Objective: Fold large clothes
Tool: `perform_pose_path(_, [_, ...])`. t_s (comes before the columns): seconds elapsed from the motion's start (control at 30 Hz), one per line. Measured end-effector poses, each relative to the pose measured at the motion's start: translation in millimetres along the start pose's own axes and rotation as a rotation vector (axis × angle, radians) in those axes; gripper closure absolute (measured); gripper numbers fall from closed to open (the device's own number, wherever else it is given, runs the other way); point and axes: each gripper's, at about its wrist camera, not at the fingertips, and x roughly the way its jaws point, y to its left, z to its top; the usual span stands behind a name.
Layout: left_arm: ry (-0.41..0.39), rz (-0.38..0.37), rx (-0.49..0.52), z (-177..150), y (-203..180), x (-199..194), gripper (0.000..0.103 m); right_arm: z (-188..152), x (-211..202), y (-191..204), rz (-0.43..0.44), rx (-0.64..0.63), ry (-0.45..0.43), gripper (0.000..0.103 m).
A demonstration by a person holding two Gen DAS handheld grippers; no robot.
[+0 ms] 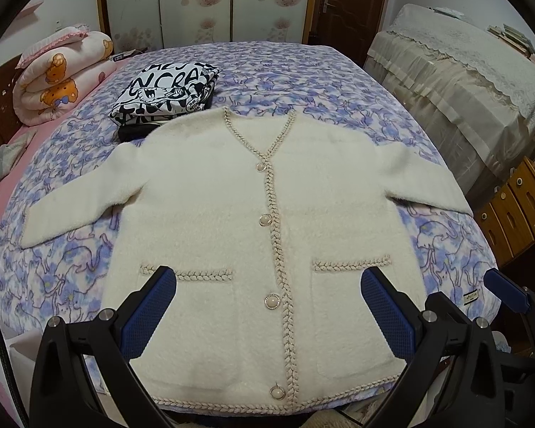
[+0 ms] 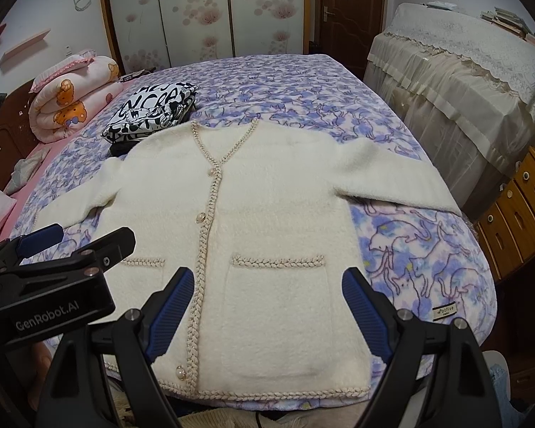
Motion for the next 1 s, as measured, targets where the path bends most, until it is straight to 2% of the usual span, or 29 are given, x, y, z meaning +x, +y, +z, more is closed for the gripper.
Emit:
perform_pose_path(0.73, [-0.01,0.005,0.023,11,-6,-3,0.001,-3,-2,-10,0.022,0.037,-0.004,0.017])
perform_pose_path(1.0, [-0.063,0.012,0.031,20,-18,-9,0.001,-1,-4,-32,0.034,0.082,-0.024,0.018])
